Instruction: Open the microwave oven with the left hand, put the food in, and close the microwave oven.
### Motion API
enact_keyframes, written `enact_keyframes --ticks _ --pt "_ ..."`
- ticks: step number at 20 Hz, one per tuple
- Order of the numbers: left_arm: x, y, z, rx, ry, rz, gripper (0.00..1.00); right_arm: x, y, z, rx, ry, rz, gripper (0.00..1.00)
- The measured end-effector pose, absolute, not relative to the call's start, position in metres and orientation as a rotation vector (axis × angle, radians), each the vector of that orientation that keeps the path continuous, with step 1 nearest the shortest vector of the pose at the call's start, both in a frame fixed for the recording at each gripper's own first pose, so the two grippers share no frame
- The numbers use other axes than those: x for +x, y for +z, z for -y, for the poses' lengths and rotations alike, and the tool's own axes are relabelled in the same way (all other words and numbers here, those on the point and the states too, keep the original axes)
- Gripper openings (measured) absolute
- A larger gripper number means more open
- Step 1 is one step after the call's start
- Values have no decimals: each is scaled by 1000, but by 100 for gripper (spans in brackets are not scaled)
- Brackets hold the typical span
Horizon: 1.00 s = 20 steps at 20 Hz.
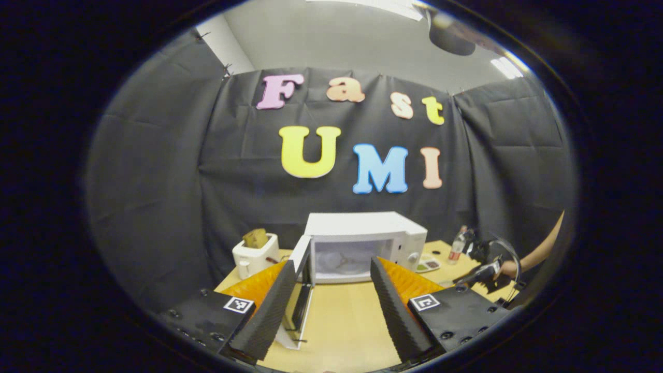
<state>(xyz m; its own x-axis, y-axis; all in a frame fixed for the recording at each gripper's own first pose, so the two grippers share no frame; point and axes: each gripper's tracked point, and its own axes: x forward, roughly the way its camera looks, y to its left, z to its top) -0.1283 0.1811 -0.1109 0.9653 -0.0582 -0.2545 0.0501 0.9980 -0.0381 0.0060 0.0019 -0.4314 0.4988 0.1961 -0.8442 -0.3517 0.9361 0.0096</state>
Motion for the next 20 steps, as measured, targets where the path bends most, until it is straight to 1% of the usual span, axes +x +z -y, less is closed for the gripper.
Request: enact_keyframes --ticks 2,5,6,8,9,10,12,16,20 --pt "-110 -107 -154 -82 -64 -245 97 7 -440 -2 -171 344 -1015 99" --pt "-99 -102 -140 -80 -56 -235 96 7 -453 4 -189 346 -1041 98" --pt "-98 -104 -138 -74 -55 -243 97 5 -456 3 -195 348 -1053 83" --pt "-104 -115 -134 -73 -52 -278 94 6 -455 1 -234 385 -1053 76" --pt "-106 -120 -134 -77 -50 -292 94 6 -454 1 -259 403 -1046 71" --pt "-106 -121 -133 -84 -51 -301 94 8 -448 2 -301 405 -1031 64" --pt "-104 -121 -131 -86 -52 -299 95 12 -430 -2 -368 407 -964 52" --pt "-94 -108 -132 -85 -63 -256 94 15 -387 -35 -510 488 -835 52" --pt "-92 -100 -139 -83 -85 -231 94 31 -333 -82 -728 536 -584 52"
